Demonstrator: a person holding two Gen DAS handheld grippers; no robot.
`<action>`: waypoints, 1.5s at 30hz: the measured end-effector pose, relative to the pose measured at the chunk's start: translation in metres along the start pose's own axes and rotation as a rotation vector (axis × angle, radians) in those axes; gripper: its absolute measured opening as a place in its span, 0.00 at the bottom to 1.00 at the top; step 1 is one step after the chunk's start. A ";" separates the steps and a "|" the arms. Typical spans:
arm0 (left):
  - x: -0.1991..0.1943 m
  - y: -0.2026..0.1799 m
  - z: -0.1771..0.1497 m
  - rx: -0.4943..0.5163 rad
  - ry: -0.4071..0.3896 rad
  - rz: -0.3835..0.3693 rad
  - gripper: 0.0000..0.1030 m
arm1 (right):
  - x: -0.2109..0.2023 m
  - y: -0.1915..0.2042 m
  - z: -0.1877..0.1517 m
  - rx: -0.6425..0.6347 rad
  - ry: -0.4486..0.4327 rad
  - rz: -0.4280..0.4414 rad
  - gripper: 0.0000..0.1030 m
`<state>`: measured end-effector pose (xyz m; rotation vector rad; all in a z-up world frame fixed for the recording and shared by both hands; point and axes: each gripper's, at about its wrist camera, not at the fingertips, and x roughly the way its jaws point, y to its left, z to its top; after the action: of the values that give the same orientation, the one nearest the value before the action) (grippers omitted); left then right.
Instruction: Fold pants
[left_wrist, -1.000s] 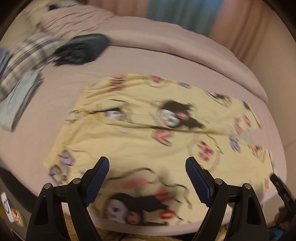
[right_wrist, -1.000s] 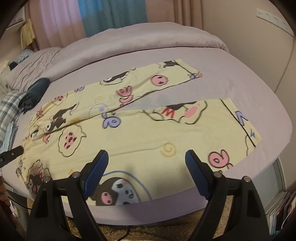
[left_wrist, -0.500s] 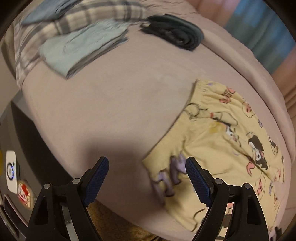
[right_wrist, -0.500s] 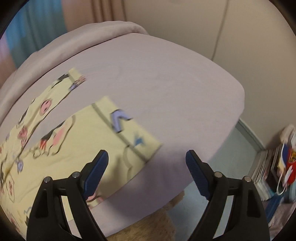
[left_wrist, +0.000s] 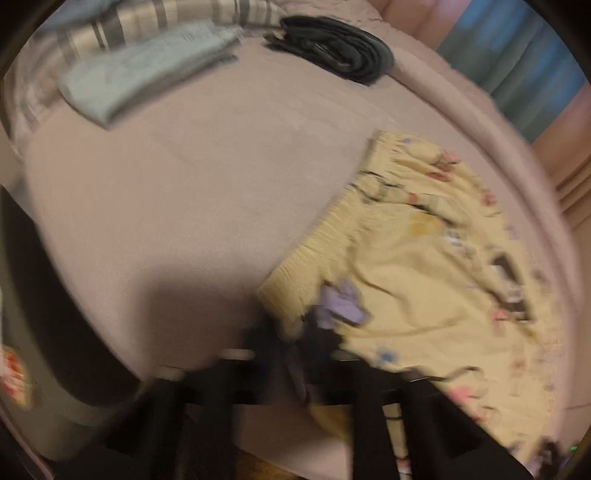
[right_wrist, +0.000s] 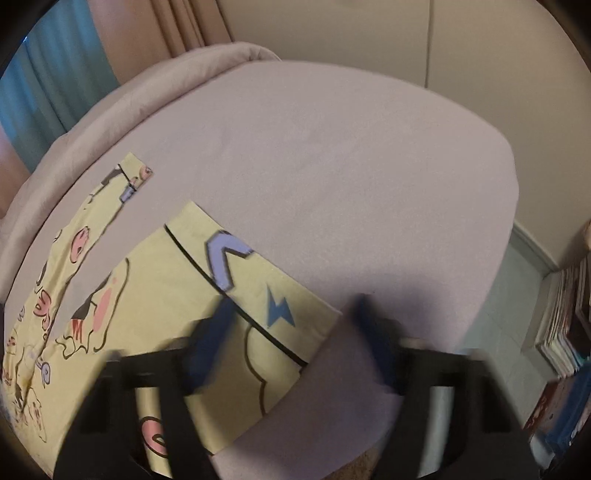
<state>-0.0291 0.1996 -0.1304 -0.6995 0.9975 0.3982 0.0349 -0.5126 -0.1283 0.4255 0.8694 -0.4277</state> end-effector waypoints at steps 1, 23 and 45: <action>0.000 0.002 0.001 -0.028 0.003 -0.015 0.03 | 0.001 0.000 0.001 0.000 0.007 0.031 0.16; -0.004 0.009 0.000 0.000 0.074 0.061 0.07 | -0.007 -0.031 -0.001 0.070 0.034 0.045 0.09; -0.048 -0.024 0.012 0.064 -0.053 0.088 0.23 | -0.002 0.007 0.060 -0.090 0.081 0.117 0.62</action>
<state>-0.0307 0.1908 -0.0760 -0.5858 0.9893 0.4572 0.0756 -0.5372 -0.0911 0.4103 0.9332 -0.2644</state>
